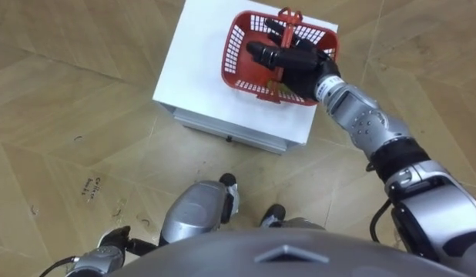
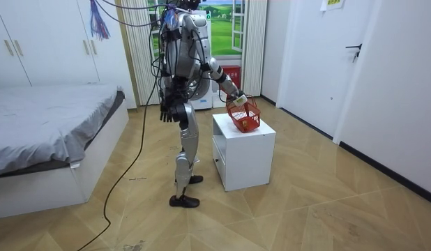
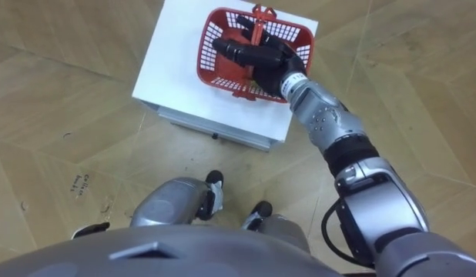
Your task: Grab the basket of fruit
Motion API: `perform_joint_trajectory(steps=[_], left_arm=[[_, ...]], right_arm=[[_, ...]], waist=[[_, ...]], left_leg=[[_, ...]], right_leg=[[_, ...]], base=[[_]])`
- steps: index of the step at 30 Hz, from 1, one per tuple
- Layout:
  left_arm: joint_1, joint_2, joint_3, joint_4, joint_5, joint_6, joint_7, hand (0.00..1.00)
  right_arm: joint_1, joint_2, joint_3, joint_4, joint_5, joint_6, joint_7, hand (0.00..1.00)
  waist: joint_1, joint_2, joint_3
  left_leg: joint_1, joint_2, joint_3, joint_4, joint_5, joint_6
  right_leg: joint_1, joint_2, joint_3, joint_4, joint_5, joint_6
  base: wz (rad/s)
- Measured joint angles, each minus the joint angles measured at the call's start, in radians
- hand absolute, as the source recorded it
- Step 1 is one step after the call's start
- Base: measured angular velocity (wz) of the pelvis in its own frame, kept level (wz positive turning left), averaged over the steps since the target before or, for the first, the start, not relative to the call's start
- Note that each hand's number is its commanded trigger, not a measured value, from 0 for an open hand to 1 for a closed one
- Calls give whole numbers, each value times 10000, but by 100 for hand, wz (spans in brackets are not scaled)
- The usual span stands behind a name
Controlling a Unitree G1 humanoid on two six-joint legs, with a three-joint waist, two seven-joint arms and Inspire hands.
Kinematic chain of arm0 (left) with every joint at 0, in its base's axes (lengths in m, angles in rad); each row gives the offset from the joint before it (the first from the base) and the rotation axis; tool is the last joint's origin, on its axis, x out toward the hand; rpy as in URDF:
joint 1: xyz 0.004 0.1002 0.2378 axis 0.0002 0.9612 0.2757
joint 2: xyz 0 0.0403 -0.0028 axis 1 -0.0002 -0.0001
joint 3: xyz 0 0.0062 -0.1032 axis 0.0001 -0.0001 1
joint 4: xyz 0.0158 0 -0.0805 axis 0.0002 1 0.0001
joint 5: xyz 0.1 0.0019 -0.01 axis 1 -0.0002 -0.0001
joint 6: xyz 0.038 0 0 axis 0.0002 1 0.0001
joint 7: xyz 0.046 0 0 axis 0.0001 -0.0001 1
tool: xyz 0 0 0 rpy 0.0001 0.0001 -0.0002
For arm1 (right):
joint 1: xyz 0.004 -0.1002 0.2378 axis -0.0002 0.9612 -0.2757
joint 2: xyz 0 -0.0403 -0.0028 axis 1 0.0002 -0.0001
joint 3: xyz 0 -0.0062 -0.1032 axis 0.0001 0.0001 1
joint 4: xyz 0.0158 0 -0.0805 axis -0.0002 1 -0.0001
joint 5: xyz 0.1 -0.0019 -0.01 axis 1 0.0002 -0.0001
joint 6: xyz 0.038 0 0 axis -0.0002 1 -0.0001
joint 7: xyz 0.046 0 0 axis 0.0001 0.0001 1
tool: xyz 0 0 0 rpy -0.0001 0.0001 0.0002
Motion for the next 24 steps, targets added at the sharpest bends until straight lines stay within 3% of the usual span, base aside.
perform_joint_trajectory(steps=[6,11,16,24], left_arm=[[19,-16,0,2,3,4,-2,0],[40,-13,16,13,3,14,26,0],[35,-9,16,9,10,14,16,0],[151,-11,3,-268,-4,163,18,0]], right_arm=[[2,25,116,-12,12,-5,4,0],[16,117,286,-69,52,-2,39,0],[126,122,284,-209,476,-5,34,0],[341,160,300,-566,2041,16,13,0]], waist=[[8,-60,-38],[12,-266,-121],[4,-386,-69],[-5,-361,-51]], left_leg=[[22,5,29,-34,2,1],[54,11,25,-76,4,2],[156,-1,-5,-64,2,3],[156,5,-6,-67,2,2]], right_leg=[[-6,-6,4,0,0,0],[-5,-12,-19,-5,0,0],[102,-17,-22,-13,0,0],[103,-5,32,-21,0,0]], base=[[-1],[-1],[0],[-1]])
